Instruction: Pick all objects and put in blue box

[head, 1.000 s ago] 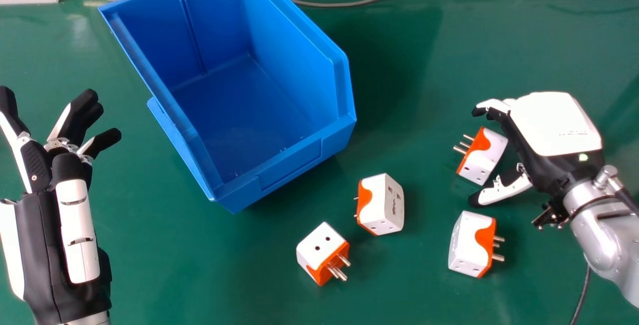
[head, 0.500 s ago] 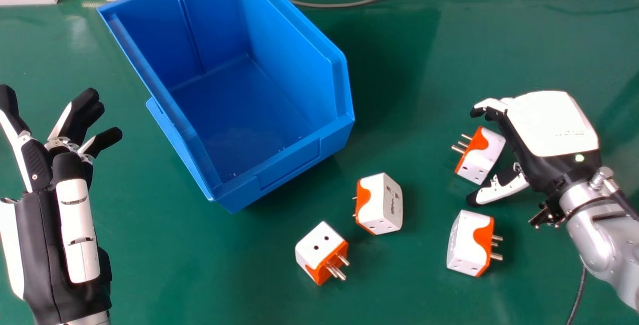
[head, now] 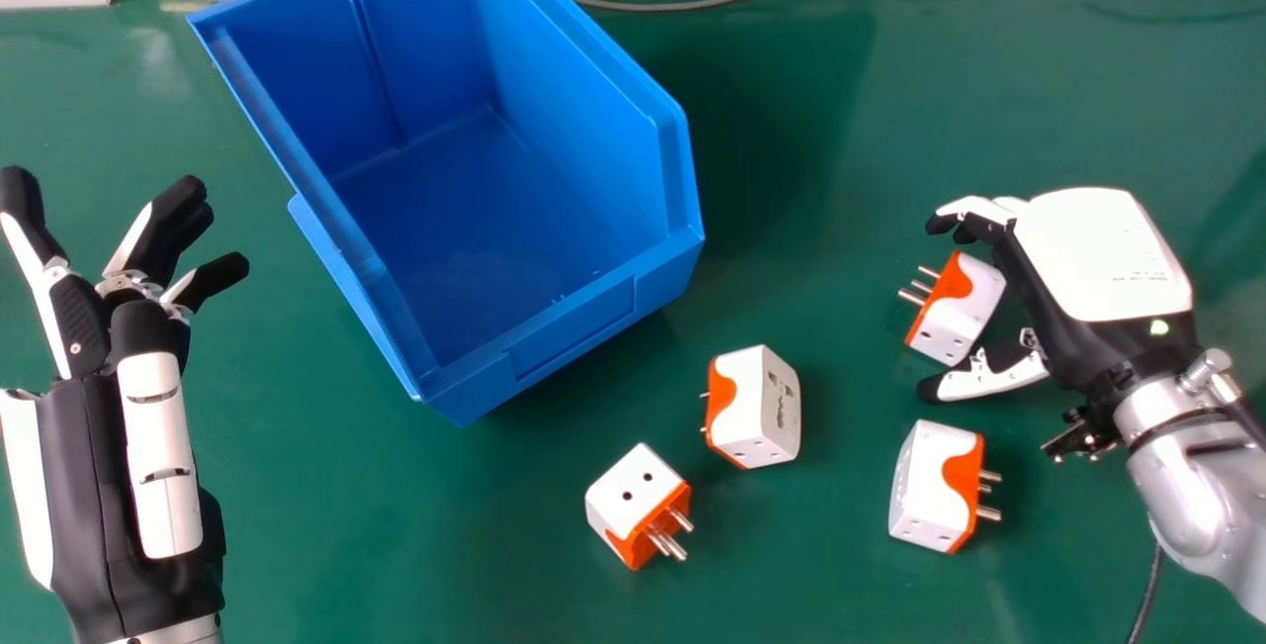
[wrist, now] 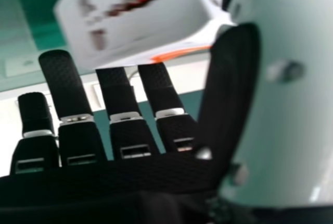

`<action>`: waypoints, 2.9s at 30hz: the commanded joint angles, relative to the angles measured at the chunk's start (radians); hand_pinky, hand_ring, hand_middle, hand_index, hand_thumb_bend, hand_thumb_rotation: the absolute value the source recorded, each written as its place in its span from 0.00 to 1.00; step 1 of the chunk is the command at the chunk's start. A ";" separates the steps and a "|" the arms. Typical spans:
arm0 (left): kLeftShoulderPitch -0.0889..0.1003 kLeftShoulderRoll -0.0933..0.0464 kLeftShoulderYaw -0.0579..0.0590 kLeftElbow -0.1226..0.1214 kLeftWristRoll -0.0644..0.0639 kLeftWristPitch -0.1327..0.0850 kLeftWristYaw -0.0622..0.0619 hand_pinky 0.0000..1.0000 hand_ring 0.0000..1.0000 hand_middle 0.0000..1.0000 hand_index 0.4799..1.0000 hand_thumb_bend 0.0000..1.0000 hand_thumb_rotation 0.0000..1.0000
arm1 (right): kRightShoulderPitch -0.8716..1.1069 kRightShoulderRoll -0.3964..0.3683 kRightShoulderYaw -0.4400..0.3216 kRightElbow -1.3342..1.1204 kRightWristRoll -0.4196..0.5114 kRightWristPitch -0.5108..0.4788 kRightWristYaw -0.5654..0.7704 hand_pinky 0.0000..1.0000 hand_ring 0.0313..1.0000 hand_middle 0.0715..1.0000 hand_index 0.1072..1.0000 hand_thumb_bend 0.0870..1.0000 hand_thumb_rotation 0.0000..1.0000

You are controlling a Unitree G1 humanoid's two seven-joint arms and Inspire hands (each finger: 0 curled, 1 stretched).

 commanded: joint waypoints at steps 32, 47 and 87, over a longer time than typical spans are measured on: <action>0.006 0.000 0.011 -0.007 -0.032 -0.019 -0.029 0.75 0.85 0.84 0.72 0.44 0.94 | -0.029 -0.021 -0.004 0.022 0.006 -0.115 -0.084 0.33 0.24 0.32 0.41 0.46 0.11; 0.004 -0.009 0.013 -0.013 0.004 -0.012 -0.007 0.75 0.86 0.85 0.71 0.43 0.95 | -0.018 -0.027 -0.153 -0.081 0.174 -0.268 0.064 0.31 0.20 0.30 0.41 0.47 0.12; -0.064 -0.007 0.004 0.086 0.027 -0.046 0.019 0.75 0.85 0.84 0.71 0.47 0.93 | -0.287 0.176 -0.317 -0.263 0.331 -0.383 0.382 0.23 0.37 0.48 0.44 0.47 0.00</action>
